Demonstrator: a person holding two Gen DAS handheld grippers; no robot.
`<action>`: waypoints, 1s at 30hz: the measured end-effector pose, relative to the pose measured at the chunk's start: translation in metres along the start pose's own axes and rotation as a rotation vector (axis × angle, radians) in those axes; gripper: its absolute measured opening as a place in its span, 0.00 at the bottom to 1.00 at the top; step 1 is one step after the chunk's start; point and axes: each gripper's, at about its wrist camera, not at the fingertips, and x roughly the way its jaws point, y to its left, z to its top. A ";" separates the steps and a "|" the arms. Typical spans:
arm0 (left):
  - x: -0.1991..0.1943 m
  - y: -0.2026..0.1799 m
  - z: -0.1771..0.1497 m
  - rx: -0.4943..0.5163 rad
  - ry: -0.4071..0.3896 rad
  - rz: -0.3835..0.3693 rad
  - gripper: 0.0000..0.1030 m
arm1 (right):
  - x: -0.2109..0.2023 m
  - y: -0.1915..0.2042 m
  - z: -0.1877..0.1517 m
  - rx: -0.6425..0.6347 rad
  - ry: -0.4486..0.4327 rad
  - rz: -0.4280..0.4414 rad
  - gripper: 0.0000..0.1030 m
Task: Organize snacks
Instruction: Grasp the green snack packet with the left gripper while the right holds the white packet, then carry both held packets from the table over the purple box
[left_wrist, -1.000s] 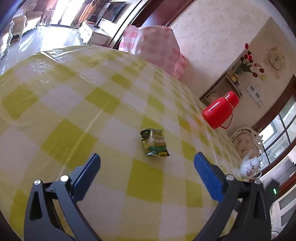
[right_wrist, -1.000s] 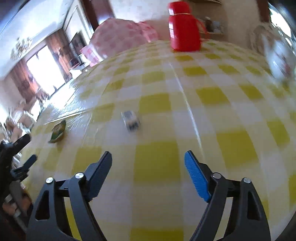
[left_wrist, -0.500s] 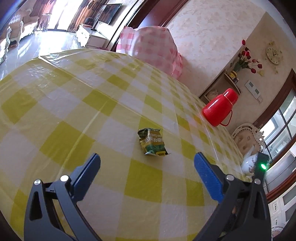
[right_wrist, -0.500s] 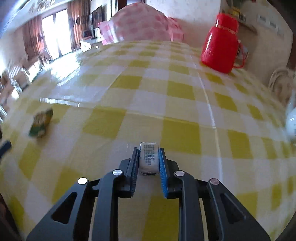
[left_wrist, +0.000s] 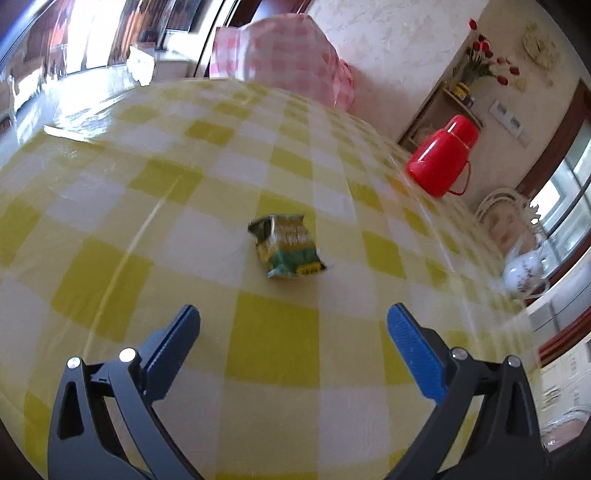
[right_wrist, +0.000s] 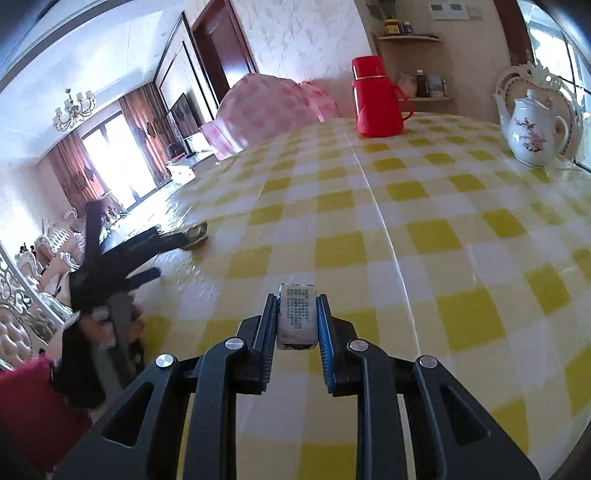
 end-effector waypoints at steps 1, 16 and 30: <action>0.006 -0.002 0.004 -0.001 0.011 0.022 0.98 | 0.003 0.002 -0.002 -0.004 0.017 0.007 0.21; 0.061 -0.049 0.032 0.754 0.200 -0.006 0.99 | -0.007 -0.001 -0.002 0.012 0.004 0.011 0.21; 0.031 -0.058 -0.001 0.820 0.130 -0.019 0.41 | 0.004 -0.006 -0.004 0.024 0.037 -0.016 0.21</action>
